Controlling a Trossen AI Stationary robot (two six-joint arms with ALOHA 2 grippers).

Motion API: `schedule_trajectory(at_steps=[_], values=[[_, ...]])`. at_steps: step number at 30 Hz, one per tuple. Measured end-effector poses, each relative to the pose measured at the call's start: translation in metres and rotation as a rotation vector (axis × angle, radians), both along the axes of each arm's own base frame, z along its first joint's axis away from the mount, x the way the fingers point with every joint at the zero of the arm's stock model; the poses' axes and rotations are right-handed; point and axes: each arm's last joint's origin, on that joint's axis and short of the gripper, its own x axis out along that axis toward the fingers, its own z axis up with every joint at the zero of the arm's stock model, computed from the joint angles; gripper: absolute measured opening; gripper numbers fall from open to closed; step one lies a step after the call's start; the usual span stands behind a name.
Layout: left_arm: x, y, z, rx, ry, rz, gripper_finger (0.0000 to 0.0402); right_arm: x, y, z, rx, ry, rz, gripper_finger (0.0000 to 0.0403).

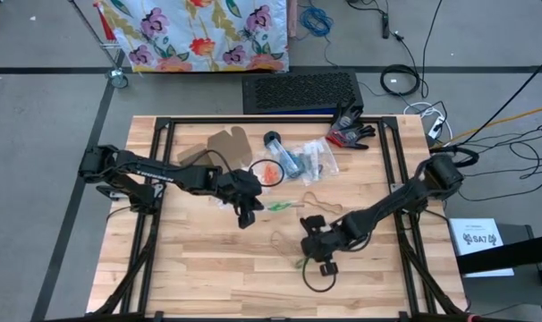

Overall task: Sort rubber bands
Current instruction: Put the green rubber band into the transparent zip bag

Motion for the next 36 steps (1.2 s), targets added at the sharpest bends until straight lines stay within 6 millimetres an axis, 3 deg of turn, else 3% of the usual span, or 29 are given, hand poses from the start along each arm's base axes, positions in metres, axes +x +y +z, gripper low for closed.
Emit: schedule_trajectory(at_steps=[8, 12, 15, 19, 24, 30, 36], values=[[0.000, -0.002, 0.000, -0.006, -0.003, -0.001, 0.0006, 0.007, 0.003, -0.027, -0.055, 0.042, 0.106, 0.0107], [0.000, -0.002, 0.001, -0.023, -0.003, 0.015, 0.0006, 0.004, 0.001, -0.024, -0.053, 0.067, 0.074, 0.0032], [0.000, -0.002, 0.001, -0.024, -0.003, 0.016, 0.0006, -0.008, -0.007, -0.014, -0.107, 0.125, -0.043, 0.0010], [0.000, -0.002, 0.001, -0.023, -0.003, 0.016, 0.0006, -0.031, -0.024, 0.013, -0.223, 0.165, -0.210, 0.0002], [0.001, -0.002, 0.001, -0.021, -0.006, 0.025, 0.0006, -0.040, -0.038, 0.055, -0.290, -0.031, -0.355, 0.0001], [0.004, 0.001, 0.004, -0.017, -0.050, 0.083, 0.0006, -0.010, -0.051, 0.098, -0.386, -0.335, -0.355, 0.0001], [0.004, 0.000, 0.004, -0.029, -0.044, 0.093, 0.0006, 0.031, -0.067, 0.103, -0.468, -0.488, -0.246, 0.0000]])
